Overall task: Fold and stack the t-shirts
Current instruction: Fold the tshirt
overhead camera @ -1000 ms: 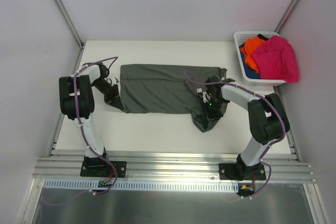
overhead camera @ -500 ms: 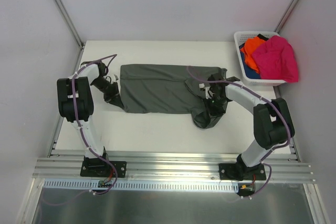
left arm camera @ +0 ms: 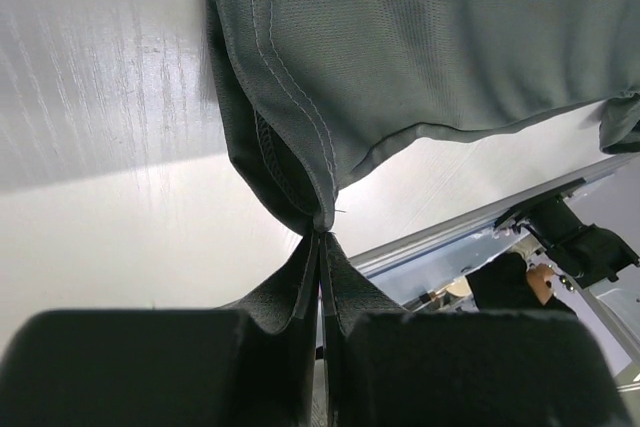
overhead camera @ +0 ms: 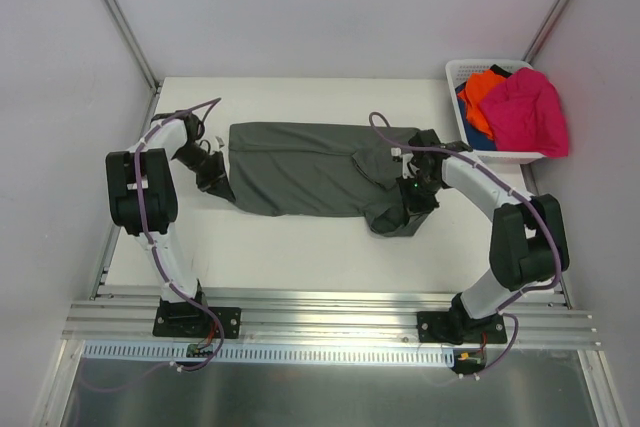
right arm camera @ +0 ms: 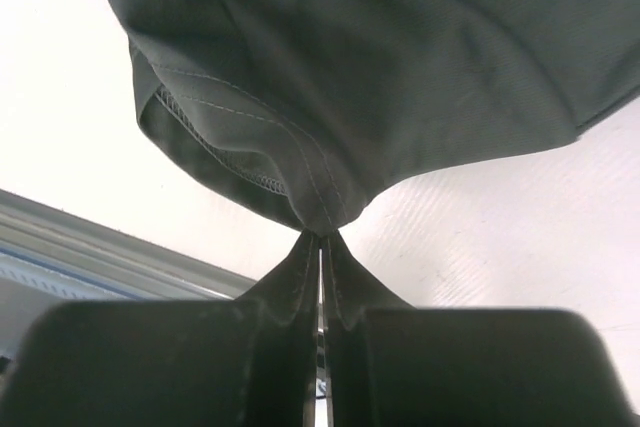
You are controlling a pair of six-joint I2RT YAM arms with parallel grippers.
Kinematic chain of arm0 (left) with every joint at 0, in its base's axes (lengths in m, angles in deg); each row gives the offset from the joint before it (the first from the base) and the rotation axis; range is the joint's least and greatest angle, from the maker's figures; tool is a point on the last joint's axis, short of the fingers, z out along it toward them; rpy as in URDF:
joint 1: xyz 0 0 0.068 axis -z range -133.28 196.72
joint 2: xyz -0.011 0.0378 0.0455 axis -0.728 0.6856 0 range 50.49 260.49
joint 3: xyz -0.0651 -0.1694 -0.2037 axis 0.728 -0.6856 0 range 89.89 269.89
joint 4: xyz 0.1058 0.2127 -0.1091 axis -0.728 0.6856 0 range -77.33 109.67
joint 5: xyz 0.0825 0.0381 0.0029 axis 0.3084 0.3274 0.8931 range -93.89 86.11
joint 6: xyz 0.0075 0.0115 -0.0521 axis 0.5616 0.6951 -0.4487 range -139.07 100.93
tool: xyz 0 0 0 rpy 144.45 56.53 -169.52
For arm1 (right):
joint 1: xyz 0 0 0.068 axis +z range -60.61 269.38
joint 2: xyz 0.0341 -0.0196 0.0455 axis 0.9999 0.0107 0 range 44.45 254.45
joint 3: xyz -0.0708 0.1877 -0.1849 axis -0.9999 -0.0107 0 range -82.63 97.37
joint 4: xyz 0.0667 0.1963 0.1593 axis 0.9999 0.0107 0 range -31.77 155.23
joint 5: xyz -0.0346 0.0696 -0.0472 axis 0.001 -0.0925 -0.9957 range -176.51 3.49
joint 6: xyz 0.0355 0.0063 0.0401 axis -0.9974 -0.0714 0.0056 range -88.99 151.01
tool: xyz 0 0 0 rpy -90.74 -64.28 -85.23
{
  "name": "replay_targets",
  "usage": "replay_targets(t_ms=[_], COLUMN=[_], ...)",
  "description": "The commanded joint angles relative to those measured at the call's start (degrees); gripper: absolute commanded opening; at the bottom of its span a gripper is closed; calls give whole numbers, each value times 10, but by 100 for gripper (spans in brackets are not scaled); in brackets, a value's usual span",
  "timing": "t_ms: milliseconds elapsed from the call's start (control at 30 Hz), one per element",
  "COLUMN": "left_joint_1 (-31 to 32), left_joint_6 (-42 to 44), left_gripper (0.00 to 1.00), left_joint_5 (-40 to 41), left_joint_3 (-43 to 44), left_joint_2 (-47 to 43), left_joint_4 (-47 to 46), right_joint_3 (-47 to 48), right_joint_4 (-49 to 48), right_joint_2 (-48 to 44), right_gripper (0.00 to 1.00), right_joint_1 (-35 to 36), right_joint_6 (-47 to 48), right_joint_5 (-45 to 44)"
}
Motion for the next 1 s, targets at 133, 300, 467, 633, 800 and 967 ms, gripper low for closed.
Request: replay_targets(t_ms=[133, 300, 467, 633, 800, 967], left_joint_1=[-5, -4, -4, -3, -2, 0], left_joint_6=[11, 13, 15, 17, 19, 19], left_gripper=[0, 0, 0, 0, 0, 0], left_joint_5=[10, 10, 9, 3, 0, -3], left_joint_3=[47, 61, 70, 91, 124, 138], left_joint_2=[-19, -21, -22, -26, -26, -25], left_joint_4=[12, 12, 12, 12, 12, 12], right_joint_3=[53, 79, 101, 117, 134, 150], right_joint_4=[1, -8, -9, -10, -12, -14], right_joint_2=[-28, -30, -26, -25, -22, -14], right_gripper=[1, 0, 1, 1, 1, 1], right_joint_1=[-37, -55, -68, -75, -77, -78], right_joint_6=[23, 29, 30, 31, 29, 29], right_joint_5=[-18, -25, -25, -24, -20, -20])
